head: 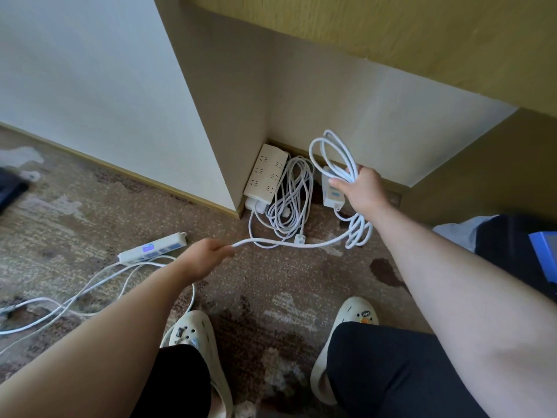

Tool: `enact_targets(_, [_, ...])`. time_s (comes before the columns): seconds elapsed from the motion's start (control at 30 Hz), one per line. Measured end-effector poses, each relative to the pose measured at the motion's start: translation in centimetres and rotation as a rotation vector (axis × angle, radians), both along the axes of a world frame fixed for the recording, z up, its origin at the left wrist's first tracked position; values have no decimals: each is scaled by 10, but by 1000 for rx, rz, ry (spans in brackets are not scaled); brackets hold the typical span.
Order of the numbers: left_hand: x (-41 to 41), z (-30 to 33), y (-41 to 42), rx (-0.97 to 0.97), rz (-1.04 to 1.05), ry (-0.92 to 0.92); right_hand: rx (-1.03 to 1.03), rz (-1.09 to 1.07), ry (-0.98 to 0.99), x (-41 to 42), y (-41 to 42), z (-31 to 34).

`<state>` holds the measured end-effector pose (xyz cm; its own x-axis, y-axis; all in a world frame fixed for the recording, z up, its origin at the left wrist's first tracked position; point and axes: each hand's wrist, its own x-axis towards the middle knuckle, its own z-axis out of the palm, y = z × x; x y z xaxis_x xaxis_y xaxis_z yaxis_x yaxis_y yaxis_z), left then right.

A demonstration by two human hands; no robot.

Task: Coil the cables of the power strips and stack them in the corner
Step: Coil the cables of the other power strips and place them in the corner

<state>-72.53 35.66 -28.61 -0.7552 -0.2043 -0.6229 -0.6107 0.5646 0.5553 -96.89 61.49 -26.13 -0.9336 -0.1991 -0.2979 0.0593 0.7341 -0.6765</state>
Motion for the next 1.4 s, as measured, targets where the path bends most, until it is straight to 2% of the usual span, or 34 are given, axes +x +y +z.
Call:
enact_targets(0.1, [22, -7, -21, -81, -16, -97, 11, -49, 18, -3, 11, 0])
enact_targets(0.17, [17, -3, -22, -129, -15, -72, -10, -70, 11, -4, 12, 1])
enact_targets(0.23, [-5, 12, -9, -160, -27, 41, -30, -9, -24, -3, 6, 0])
enact_targets(0.37, [-57, 60, 43, -103, -239, 314, -18, 233, -138, 5, -14, 1])
enact_targets(0.43, [-73, 81, 69, -86, -378, 448, -16, 262, -153, 7, -21, 3])
enact_targets(0.5, [-80, 88, 85, -101, -440, 506, -112, 240, -222, 7, -23, 5])
enact_targets(0.57, [-80, 80, 86, -148, -410, 406, -172, 298, -282, 9, -22, 6])
enact_targets(0.63, [-78, 69, 82, -169, -335, 276, -130, 380, -304, 13, -21, 5])
enact_targets(0.73, [-82, 63, 84, -152, -224, 289, -77, 435, -329, 19, -20, 2])
enact_targets(0.9, [-93, 56, 89, -176, -198, 224, -29, 419, -314, 24, -24, -1])
enact_targets(1.03, [-96, 57, 89, -271, -45, 279, -75, 488, -402, 26, -24, 1])
enact_targets(1.17, [-98, 57, 89, -361, 124, 346, -40, 472, -396, 28, -27, 2])
enact_targets(1.3, [-101, 54, 86, -324, 261, 417, -76, 445, -433, 26, -27, 6])
enact_targets(1.4, [-103, 54, 77, -247, 252, 467, -177, 468, -496, 24, -25, 6])
